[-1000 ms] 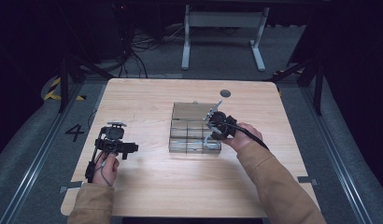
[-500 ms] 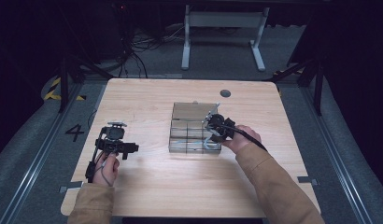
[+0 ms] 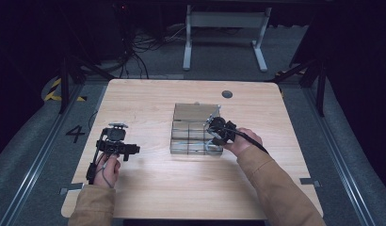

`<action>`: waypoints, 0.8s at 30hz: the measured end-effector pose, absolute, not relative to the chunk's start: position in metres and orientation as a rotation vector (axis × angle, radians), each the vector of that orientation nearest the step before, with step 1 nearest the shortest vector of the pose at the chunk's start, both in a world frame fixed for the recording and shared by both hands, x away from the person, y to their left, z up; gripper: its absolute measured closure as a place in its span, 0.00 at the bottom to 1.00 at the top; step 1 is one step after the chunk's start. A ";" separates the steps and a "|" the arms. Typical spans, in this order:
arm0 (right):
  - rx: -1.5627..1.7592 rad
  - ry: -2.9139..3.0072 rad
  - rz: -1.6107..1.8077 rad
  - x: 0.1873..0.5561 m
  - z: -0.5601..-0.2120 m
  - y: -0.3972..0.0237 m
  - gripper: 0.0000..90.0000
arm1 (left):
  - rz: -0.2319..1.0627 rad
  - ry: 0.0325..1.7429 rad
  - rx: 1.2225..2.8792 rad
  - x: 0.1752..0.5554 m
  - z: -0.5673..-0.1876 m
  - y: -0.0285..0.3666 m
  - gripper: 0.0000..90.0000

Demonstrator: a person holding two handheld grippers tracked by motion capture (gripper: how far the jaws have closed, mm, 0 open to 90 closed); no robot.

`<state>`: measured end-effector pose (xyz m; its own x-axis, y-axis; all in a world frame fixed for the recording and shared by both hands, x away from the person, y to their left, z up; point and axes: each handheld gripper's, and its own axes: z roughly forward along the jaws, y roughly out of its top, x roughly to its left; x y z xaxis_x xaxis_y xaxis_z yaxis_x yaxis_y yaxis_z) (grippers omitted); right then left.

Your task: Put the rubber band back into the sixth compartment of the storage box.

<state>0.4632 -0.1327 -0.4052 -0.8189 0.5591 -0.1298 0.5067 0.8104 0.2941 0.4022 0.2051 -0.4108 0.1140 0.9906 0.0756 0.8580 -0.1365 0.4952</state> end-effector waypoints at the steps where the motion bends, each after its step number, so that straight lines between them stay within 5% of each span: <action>1: 0.830 2.786 0.367 0.463 -0.405 -0.133 0.91 | 0.564 1.809 2.069 0.402 -0.411 0.205 0.18; 24: 0.818 2.784 0.429 0.457 -0.402 -0.133 0.78 | 0.561 1.806 2.077 0.403 -0.411 0.205 0.18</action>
